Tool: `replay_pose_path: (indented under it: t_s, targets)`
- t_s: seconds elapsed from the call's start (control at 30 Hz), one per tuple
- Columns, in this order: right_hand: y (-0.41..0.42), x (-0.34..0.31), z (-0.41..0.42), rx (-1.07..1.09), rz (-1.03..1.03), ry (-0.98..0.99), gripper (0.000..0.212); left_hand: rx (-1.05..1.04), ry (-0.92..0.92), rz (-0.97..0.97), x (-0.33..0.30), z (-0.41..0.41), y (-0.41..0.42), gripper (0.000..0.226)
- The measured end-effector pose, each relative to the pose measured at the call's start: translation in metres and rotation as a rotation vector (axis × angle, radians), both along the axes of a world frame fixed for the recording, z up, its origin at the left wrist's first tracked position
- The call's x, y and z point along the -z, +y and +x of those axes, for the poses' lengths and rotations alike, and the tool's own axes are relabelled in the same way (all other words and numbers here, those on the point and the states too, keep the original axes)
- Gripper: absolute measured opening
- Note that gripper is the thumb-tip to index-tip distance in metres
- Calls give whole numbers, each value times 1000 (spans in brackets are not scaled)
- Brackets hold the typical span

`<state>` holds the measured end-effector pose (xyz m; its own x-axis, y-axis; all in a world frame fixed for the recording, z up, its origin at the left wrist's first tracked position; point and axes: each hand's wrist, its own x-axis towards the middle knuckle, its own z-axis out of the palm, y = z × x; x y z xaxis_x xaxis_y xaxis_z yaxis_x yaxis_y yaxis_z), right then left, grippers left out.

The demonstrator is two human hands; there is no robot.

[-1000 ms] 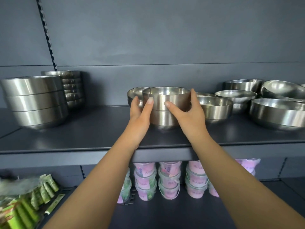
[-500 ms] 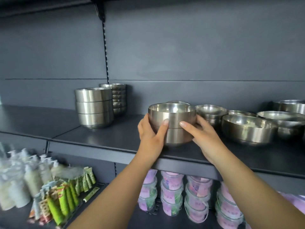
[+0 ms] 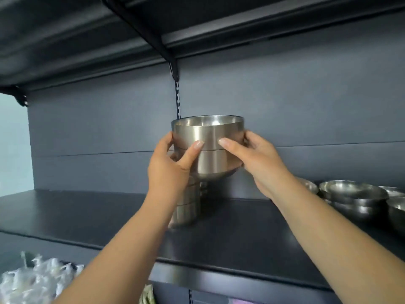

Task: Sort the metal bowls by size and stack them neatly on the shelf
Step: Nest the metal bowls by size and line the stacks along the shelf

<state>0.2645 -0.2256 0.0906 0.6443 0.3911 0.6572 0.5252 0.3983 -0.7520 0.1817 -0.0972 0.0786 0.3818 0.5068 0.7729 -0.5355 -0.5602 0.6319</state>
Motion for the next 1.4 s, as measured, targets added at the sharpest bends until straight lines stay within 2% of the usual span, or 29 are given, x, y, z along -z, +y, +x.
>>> replay_pose_path:
  t_s: [0.13, 0.23, 0.37, 0.47, 0.6, 0.73, 0.8, 0.83, 0.9, 1.0, 1.17, 1.4]
  targets:
    - [60, -29, 1, -20, 104, -47, 18, -37, -66, 50, -31, 2, 52, 32]
    - [93, -33, 8, -22, 109, -38, 17, -82, -65, 64, -35, 13, 84, 25]
    - [125, -27, 23, 4, 60, 29, 26, -98, -42, 51, -23, 30, 113, 52]
    - [136, -15, 32, 38, 26, 57, 36, -167, 42, 43, -14, 38, 122, 53]
    - [137, -8, 45, 52, 37, 68, 11, -205, 85, 41, -2, 50, 125, 41]
    - [143, 1, 48, 60, 11, 94, 10, -178, 78, 10, 5, 57, 128, 39]
    - [147, 10, 47, 68, 19, 122, 13, -136, 54, -23, 9, 58, 126, 41]
    - [149, 15, 47, 86, 28, 128, 17, -121, 48, -43, 11, 59, 125, 49]
    - [153, 23, 47, 130, 33, 113, 34, -101, 22, -75, 15, 62, 123, 62]
    - [158, 37, 45, 158, -7, 60, 62, -75, 7, -97, 23, 65, 118, 66]
    - [155, 49, 42, 124, -36, 25, 46, -85, 60, -24, 38, 67, 119, 77]
    - [157, 49, 42, 177, -3, 7, 42, -51, 93, -130, 49, 64, 115, 73]
